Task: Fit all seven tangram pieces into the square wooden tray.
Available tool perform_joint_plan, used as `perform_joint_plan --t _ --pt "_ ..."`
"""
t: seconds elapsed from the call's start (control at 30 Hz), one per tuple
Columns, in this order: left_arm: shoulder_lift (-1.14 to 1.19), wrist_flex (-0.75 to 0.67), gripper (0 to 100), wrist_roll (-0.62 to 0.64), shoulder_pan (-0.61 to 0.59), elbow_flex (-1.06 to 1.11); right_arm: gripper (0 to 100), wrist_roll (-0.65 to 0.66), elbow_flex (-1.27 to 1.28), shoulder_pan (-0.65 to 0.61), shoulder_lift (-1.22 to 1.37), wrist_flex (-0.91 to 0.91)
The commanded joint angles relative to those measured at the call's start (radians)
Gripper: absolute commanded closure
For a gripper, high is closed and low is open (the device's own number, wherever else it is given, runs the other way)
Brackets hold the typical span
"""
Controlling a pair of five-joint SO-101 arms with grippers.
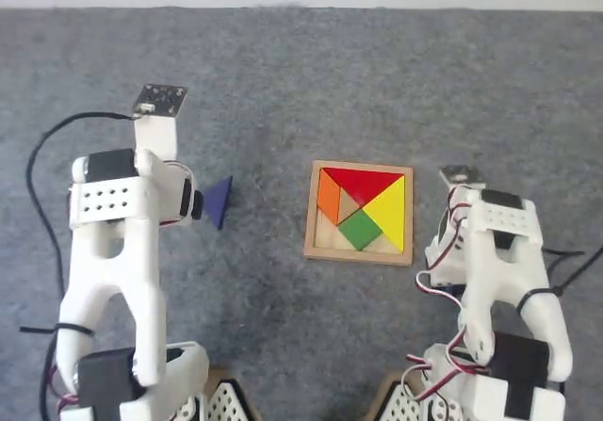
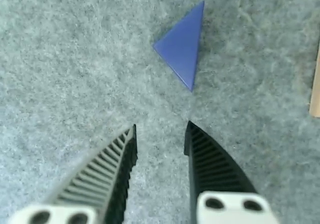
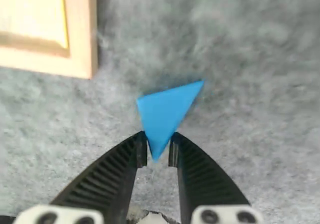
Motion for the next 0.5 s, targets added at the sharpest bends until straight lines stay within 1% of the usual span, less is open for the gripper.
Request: perform_joint_plan --t 0.0,0.1,0.17,0.33,0.43,0.47 --pt "-0.002 -0.055 84 0.005 0.002 0.021 91.9 -0.072 -0.130 -0.015 -0.002 0.022" --pt "-0.002 -0.066 84 0.005 0.002 0.039 91.8 -0.130 -0.193 -0.013 0.002 0.065" --pt "-0.003 -0.061 84 -0.003 -0.005 0.039 91.6 -0.135 -0.207 -0.015 0.002 0.090" --pt "-0.002 -0.068 84 -0.066 -0.086 0.035 83.8 -0.140 -0.227 -0.015 0.002 0.079" --pt "-0.002 -0.066 84 -0.103 -0.144 0.039 82.1 -0.123 -0.233 -0.015 0.002 0.071" --pt "-0.002 -0.064 84 -0.115 -0.161 0.041 82.2 -0.097 -0.233 -0.015 0.002 0.077"
